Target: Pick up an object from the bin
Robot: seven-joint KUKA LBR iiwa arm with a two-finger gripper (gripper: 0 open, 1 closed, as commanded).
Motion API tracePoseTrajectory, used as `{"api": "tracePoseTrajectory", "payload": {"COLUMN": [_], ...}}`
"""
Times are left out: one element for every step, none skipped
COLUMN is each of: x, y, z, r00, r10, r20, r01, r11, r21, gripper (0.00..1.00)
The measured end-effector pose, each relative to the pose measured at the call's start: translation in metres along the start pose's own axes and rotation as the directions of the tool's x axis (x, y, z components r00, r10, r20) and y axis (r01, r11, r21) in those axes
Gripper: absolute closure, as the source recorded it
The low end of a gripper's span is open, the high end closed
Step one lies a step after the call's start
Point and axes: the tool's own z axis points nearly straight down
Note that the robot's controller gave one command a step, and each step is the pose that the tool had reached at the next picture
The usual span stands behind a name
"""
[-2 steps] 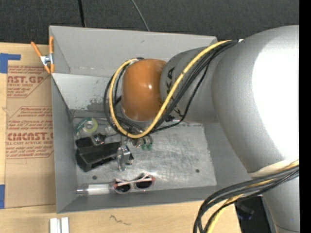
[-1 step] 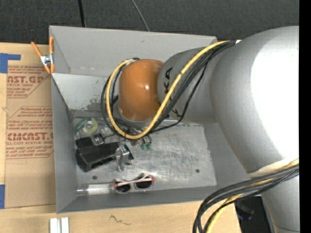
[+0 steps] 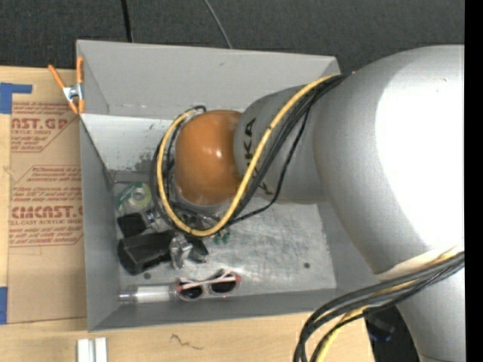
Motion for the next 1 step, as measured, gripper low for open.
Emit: {"api": "tracePoseTrajectory", "payload": {"x": [0.0], "y": [0.0], "z": [0.0], "r00": [1.0], "r10": [0.0], "r20": [0.0], "r01": [0.0], "r11": [1.0], "r21": [0.0], "gripper": [1.0]}}
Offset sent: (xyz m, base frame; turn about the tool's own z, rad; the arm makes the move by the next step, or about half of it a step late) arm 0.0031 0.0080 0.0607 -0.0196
